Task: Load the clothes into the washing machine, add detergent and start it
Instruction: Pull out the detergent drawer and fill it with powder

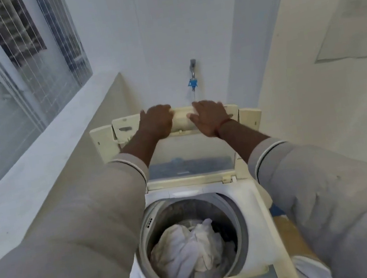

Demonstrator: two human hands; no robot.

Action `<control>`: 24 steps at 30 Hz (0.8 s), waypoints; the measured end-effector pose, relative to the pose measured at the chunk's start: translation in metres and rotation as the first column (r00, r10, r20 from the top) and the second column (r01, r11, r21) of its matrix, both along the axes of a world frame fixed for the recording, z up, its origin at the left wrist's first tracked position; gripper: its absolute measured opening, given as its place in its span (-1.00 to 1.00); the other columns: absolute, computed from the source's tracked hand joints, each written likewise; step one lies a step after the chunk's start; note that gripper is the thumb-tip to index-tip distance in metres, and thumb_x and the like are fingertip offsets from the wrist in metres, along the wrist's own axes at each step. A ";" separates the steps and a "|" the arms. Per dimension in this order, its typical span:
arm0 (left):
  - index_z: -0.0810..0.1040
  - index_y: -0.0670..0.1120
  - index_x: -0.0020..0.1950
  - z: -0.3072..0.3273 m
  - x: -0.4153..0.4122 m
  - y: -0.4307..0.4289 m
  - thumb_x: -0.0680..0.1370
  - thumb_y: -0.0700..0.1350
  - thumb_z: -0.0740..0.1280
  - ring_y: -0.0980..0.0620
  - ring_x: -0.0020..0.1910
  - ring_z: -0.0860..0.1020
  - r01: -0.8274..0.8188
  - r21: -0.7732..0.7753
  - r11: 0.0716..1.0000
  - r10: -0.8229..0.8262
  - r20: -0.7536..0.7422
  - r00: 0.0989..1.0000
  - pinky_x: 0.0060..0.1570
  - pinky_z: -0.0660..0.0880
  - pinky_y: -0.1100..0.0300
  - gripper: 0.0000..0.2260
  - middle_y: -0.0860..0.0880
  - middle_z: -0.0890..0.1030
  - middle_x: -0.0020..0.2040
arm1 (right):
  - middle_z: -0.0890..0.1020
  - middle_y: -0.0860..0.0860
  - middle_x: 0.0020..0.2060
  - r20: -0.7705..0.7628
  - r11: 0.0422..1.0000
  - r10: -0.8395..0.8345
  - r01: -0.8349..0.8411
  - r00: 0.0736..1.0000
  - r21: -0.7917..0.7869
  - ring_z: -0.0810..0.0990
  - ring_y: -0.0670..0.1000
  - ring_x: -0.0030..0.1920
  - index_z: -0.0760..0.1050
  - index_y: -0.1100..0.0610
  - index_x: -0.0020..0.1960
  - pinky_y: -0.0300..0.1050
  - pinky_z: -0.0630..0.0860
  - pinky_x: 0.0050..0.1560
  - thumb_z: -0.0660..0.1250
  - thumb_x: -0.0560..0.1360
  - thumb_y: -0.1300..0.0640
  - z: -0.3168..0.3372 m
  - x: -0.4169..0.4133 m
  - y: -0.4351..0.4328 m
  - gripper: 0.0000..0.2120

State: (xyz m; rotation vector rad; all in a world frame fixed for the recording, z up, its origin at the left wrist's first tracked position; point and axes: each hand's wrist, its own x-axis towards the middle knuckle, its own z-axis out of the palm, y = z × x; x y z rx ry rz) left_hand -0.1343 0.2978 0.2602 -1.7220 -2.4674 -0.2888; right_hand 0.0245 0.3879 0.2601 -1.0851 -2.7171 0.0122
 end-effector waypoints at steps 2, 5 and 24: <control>0.50 -0.05 0.21 0.002 -0.002 0.002 0.54 -0.12 0.21 -0.20 0.15 0.53 -0.006 0.002 1.000 0.006 -0.033 0.999 0.20 0.43 -0.13 -0.75 -0.16 0.57 0.18 | 0.53 0.19 0.20 0.043 0.994 0.020 -0.024 0.999 0.104 0.49 0.23 0.19 0.43 0.15 0.29 0.12 0.36 0.23 0.03 0.64 -0.03 0.002 -0.003 -0.004 -0.63; 0.54 -0.06 0.20 0.008 -0.002 -0.002 0.56 -0.14 0.23 -0.19 0.09 0.56 -0.011 0.039 0.999 0.011 0.001 1.000 0.11 0.50 -0.05 -0.75 -0.16 0.61 0.14 | 0.56 0.20 0.16 0.077 0.980 0.091 -0.103 0.993 0.168 0.52 0.24 0.14 0.47 0.19 0.25 0.11 0.45 0.17 0.06 0.63 0.15 0.010 0.000 -0.009 -0.70; 0.54 -0.04 0.09 -0.024 0.039 -0.123 0.64 0.03 0.11 -0.12 -0.04 0.55 0.255 0.080 0.963 -0.261 0.073 0.963 -0.04 0.43 0.00 -0.74 -0.09 0.61 -0.01 | 0.63 0.02 0.14 -0.111 0.984 0.150 -0.160 0.982 -0.081 0.55 0.10 0.14 0.54 -0.04 0.21 0.02 0.30 0.11 0.04 0.65 -0.12 -0.022 0.077 -0.083 -0.65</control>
